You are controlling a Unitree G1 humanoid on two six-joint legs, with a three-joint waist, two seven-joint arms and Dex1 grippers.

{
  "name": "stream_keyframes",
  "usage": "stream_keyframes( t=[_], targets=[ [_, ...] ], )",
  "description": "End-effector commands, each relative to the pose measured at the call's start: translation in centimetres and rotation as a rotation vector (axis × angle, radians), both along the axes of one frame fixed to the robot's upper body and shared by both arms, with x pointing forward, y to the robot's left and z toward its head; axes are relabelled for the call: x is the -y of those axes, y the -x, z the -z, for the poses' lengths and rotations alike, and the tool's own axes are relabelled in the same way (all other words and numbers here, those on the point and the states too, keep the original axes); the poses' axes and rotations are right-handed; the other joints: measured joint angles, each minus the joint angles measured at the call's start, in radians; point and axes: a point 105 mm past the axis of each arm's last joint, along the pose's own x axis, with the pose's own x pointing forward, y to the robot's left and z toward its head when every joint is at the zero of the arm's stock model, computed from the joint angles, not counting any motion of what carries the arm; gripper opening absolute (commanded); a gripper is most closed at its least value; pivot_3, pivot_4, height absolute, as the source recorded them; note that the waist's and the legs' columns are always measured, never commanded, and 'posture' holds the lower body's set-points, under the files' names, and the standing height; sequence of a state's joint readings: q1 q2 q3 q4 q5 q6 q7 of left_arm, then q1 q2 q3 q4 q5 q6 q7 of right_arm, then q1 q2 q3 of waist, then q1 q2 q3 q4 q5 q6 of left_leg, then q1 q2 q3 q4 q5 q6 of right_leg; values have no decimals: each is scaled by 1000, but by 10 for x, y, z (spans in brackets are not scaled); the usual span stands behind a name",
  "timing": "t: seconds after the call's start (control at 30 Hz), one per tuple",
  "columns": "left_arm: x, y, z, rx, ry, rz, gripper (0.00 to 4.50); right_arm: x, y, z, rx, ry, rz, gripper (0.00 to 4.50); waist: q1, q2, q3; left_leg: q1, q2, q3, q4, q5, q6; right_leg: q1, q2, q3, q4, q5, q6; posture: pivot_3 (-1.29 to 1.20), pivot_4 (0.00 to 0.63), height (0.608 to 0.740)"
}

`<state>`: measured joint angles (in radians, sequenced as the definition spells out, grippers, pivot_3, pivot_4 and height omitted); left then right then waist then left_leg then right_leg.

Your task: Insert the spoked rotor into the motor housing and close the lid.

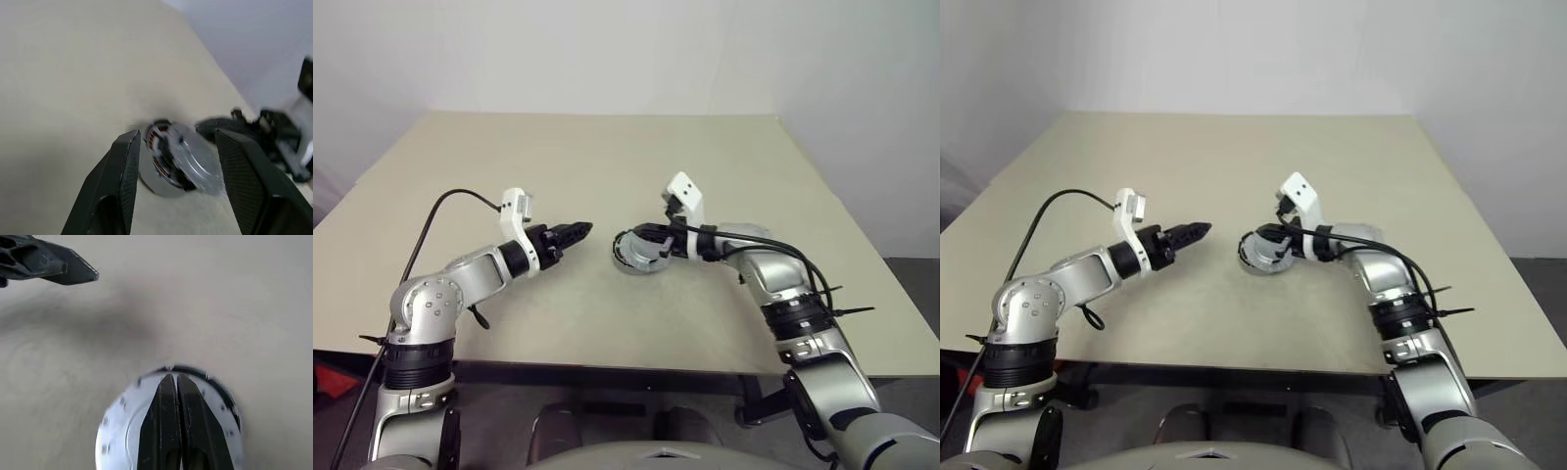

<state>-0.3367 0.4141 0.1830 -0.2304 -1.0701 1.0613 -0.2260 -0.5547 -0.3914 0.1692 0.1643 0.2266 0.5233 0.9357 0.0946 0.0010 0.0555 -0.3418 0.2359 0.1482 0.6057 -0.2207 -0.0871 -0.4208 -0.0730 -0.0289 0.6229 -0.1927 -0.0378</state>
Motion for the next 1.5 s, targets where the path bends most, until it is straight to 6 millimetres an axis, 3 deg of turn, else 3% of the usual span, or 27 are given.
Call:
stream_keyframes(
  t=[0.03,0.07,0.17,0.43,0.8,1.1,1.2,1.27,1.5],
  targets=[
    [3,6,-9,57,-36,50,2565,0,12,-6,30,-19,-88,11,-1,0,0,0,0,0,0,0,0,0,0,0,0,0,0,0,0,740],
    [2,6,-8,56,-48,55,2565,0,15,-4,23,-17,-107,11,-4,0,0,1,0,0,0,0,0,0,0,0,0,0,0,0,0,740],
    [2,6,-5,53,-67,62,2565,0,17,-4,17,-28,-125,586,-7,0,0,1,0,0,0,0,0,0,0,0,1,0,0,0,0,740],
    [7,9,0,46,-75,81,2565,-5,3,-2,83,-1,-71,3159,-5,0,0,1,0,0,0,1,0,0,0,0,1,0,0,0,0,740],
    [8,16,8,22,-79,80,2565,-10,-4,15,27,-14,-31,3159,-6,0,0,0,0,0,-1,0,0,0,0,0,0,0,0,0,0,740],
    [5,16,9,17,-86,72,2565,-8,-1,10,9,-54,-34,3159,-13,0,0,1,0,0,-1,0,0,0,0,0,0,0,0,0,0,740],
    [4,15,9,16,-88,68,2565,-7,5,9,11,-48,-61,3708,-13,0,0,0,0,0,-1,0,0,0,0,0,0,0,0,0,0,740],
    [4,14,9,16,-88,66,2565,-8,8,8,23,-41,-77,4361,-15,0,0,0,0,0,-1,0,0,0,0,0,0,0,0,0,0,740],
    [4,13,9,15,-88,61,2565,-10,10,9,39,-23,-82,4458,-20,0,0,1,0,0,-1,0,0,0,0,0,0,0,0,0,0,740]
  ],
)
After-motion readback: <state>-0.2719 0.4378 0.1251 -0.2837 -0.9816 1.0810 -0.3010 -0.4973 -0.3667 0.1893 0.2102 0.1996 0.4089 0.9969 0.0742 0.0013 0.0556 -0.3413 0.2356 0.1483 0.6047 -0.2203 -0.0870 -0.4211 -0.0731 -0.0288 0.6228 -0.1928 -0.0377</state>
